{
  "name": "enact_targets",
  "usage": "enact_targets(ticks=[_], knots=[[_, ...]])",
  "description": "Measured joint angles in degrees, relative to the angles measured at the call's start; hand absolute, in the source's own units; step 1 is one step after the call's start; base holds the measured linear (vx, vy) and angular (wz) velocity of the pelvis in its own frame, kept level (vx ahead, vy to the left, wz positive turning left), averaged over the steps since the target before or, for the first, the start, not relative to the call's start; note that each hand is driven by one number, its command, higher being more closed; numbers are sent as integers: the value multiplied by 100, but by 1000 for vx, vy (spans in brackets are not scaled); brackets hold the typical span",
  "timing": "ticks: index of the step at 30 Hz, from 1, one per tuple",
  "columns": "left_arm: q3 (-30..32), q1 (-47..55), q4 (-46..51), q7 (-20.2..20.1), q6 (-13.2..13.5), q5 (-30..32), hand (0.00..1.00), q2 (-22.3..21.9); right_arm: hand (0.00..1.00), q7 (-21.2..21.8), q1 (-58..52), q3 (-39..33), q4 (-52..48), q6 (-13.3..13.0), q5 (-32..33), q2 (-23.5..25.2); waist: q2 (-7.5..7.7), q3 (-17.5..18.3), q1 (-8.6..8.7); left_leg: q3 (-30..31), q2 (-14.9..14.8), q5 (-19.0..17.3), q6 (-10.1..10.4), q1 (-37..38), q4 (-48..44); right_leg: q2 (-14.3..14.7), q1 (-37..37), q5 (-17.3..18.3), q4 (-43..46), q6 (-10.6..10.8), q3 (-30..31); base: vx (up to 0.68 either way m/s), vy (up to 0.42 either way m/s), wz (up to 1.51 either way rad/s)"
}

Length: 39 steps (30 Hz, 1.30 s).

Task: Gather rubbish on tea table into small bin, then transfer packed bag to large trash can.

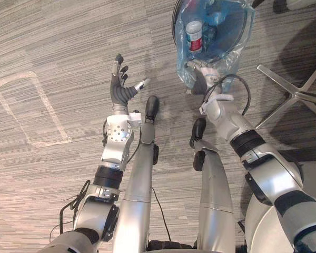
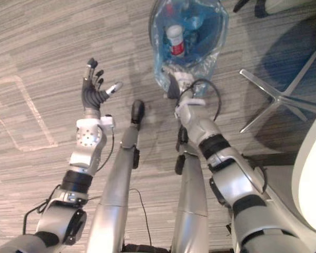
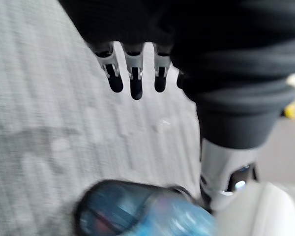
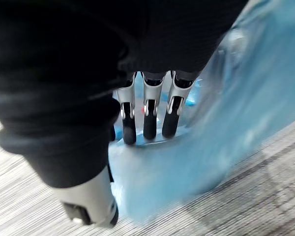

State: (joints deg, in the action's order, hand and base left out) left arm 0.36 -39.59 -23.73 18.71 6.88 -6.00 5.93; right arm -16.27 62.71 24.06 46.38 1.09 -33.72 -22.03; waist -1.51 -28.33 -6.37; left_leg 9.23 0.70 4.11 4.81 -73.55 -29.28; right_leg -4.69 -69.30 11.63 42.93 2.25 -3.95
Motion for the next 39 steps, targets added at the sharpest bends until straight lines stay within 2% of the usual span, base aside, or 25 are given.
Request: enact_targets(ticks=[4,11,18,24,31,39], knots=[[80,-14,-354,3,-2,-87,0,-6,100,-20,-4,-306,102,6,92,175,5,-1,29,53,-25,25,33,-33,-5,18,-53,2,97,-18,-58,-12,-10,5],[326,-8,-720,2,1,-86,0,-19,100,-209,-80,-427,-120,1,511,419,55,-1,72,39,-147,50,58,-30,-95,139,-42,-46,92,-69,-45,-14,-17,-9],[809,335,-796,-2,-3,-82,0,-20,100,-428,-526,-775,-1139,4,802,594,302,-43,174,-59,-320,44,70,284,4,270,240,-119,-69,-94,-1,-18,-22,-12],[1096,643,-807,-6,-18,-66,0,-206,100,-502,-969,-837,-1916,-5,1070,658,313,-48,197,-90,-369,93,92,514,105,305,458,-177,-163,-130,4,0,-13,-2],[1110,1194,-838,-11,-105,123,0,-270,100,-536,-1773,-924,-3028,-85,1622,1089,357,-34,140,-265,-465,67,84,1374,498,365,1298,-196,-642,-47,130,32,-30,-7],[1103,1817,-843,-50,-132,255,0,-349,100,-514,-2472,-983,-3819,-169,1926,1294,378,-15,76,-392,-497,83,91,2570,1071,364,2484,-284,-1237,-117,193,84,-24,-2]])
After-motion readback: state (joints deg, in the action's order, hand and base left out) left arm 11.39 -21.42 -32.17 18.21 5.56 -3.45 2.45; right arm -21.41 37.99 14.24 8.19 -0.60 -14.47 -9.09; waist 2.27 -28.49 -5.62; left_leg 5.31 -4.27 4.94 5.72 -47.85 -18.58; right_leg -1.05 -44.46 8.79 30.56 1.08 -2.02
